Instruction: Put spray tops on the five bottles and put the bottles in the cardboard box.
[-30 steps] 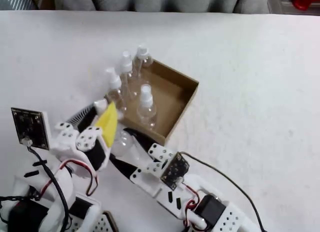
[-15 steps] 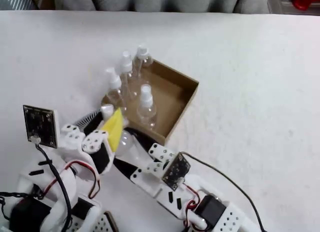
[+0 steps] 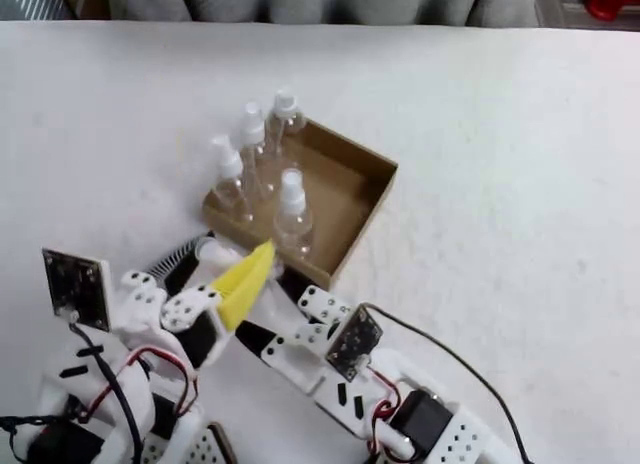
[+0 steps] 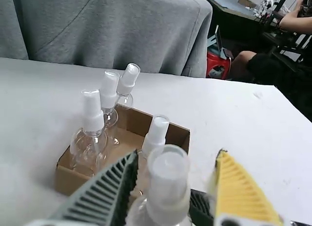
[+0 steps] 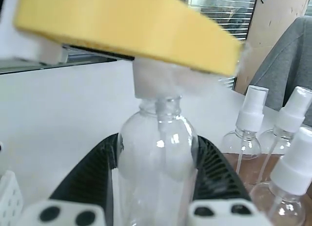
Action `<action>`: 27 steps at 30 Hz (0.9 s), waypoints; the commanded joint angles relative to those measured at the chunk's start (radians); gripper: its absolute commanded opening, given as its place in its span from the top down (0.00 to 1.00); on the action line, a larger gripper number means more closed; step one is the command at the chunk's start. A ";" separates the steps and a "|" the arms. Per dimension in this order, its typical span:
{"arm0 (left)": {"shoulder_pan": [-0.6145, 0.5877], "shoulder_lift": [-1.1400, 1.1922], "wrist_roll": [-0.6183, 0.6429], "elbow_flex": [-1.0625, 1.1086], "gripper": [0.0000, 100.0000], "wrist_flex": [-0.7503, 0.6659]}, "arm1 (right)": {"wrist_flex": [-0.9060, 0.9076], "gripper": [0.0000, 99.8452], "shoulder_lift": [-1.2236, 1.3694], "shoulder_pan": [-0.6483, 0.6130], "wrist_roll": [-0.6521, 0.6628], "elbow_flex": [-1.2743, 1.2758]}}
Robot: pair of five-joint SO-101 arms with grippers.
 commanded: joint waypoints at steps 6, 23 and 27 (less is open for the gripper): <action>-0.139 -0.013 -0.003 -0.037 0.75 -0.057 | 0.024 0.98 -0.010 -0.002 -0.002 0.009; -0.151 -0.012 0.002 -0.450 0.76 0.110 | 0.024 0.98 -0.008 0.038 -0.008 -0.008; -0.151 -0.012 -0.003 -0.448 0.84 0.209 | 0.035 0.98 -0.002 0.194 -0.069 -0.077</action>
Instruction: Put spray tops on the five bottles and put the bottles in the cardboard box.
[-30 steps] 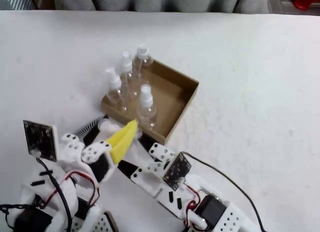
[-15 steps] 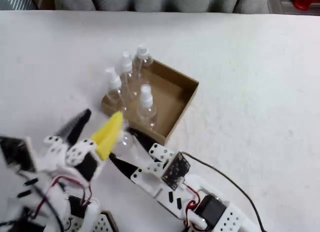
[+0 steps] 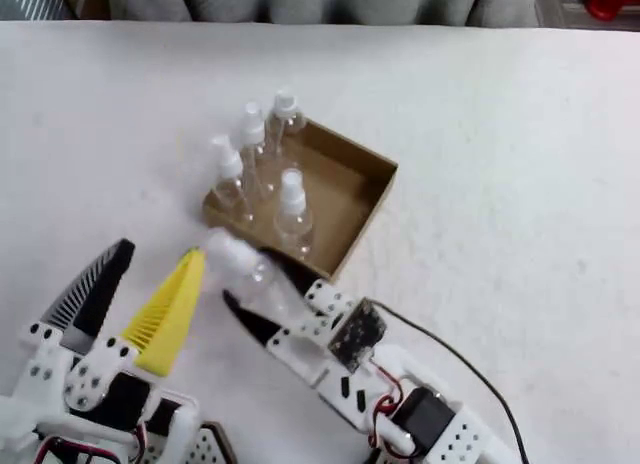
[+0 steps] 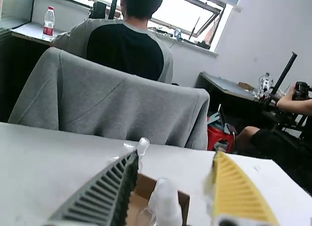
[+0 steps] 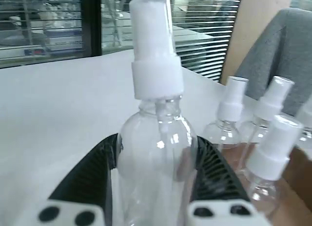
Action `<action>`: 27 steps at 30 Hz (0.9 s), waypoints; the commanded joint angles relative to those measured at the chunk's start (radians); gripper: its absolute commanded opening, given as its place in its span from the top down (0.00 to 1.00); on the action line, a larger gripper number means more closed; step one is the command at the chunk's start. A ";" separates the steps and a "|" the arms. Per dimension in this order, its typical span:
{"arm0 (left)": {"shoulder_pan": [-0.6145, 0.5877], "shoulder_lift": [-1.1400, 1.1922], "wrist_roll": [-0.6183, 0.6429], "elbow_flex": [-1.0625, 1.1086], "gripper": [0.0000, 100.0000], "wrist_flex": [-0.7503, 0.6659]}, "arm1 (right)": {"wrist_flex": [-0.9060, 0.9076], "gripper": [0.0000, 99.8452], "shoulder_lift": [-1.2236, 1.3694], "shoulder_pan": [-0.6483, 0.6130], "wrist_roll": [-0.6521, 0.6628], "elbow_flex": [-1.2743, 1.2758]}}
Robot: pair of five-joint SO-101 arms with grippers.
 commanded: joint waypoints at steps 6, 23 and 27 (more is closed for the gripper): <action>-0.002 -0.005 -0.003 -0.023 0.94 0.109 | 0.002 0.99 -0.001 0.232 -0.158 -0.163; 0.321 -0.008 -0.101 0.311 0.98 -0.025 | -0.185 0.99 0.549 0.179 -0.480 -0.652; 0.318 -0.008 -0.123 0.422 0.98 -0.203 | -0.186 0.99 0.568 0.061 -0.485 -0.678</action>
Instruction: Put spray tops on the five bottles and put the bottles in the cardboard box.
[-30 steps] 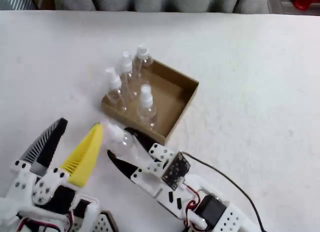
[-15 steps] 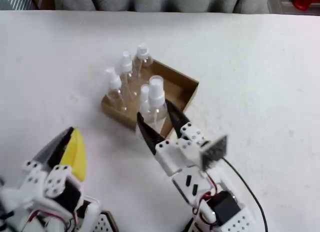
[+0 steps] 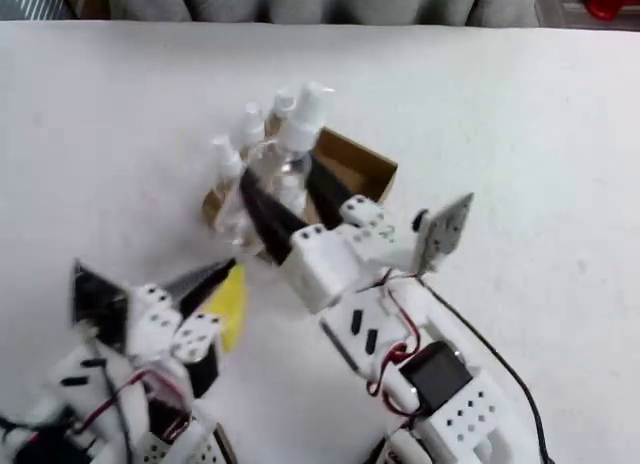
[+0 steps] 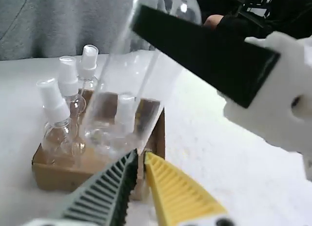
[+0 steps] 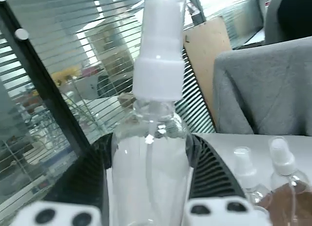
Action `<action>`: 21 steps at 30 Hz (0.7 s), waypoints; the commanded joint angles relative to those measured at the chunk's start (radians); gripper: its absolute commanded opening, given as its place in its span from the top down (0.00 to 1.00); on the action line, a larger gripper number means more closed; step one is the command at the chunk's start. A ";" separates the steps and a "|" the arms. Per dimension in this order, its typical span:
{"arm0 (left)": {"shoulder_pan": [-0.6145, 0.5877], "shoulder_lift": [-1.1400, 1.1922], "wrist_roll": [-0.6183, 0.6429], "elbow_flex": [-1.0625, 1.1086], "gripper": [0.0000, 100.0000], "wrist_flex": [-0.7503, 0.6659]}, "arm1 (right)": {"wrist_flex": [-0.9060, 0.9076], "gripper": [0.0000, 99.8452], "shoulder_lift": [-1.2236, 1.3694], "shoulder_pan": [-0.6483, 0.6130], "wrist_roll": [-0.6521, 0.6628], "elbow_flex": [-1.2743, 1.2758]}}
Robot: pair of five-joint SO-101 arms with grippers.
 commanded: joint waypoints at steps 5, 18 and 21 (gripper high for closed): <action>0.010 -0.031 -0.020 0.092 0.98 -0.195 | -0.021 0.99 0.008 -0.074 -0.012 -0.069; 0.008 -0.105 -0.021 0.215 0.98 -0.198 | 0.154 0.99 0.007 -0.076 0.035 -0.109; -0.002 -0.105 -0.021 0.215 0.98 -0.193 | 0.223 0.99 0.007 -0.076 0.037 -0.150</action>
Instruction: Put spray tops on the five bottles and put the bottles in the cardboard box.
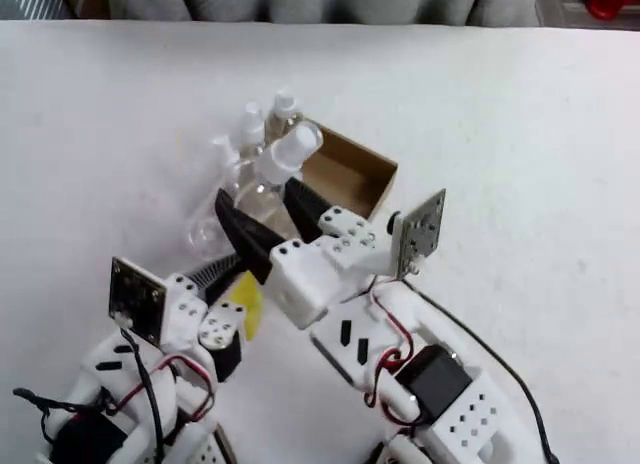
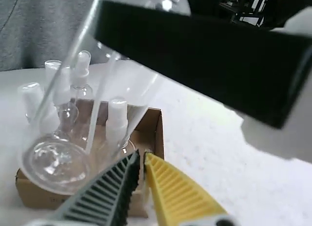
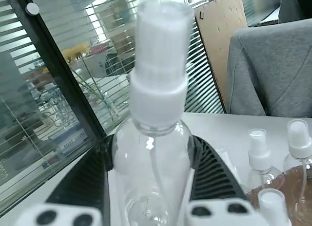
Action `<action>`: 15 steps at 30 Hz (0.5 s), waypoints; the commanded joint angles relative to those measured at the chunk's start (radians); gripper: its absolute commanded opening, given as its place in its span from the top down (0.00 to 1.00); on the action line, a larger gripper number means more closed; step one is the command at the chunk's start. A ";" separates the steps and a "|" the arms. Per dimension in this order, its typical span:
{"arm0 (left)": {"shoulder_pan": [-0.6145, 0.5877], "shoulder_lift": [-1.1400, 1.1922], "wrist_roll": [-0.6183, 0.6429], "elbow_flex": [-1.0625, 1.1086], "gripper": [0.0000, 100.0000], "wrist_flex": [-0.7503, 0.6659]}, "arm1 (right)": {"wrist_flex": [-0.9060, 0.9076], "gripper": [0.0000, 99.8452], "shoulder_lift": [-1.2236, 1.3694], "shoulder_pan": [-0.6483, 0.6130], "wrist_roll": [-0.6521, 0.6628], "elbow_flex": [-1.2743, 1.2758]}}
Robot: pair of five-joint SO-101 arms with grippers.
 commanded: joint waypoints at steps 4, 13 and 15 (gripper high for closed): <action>-0.050 -0.005 -0.009 -0.006 0.98 -0.029 | 0.136 0.99 -0.001 -0.021 0.018 -0.126; -0.062 -0.007 -0.008 -0.017 0.98 0.009 | 0.156 0.99 -0.001 0.002 0.043 -0.144; -0.062 -0.008 -0.009 -0.017 0.98 0.055 | 0.157 0.99 -0.001 0.038 0.097 -0.161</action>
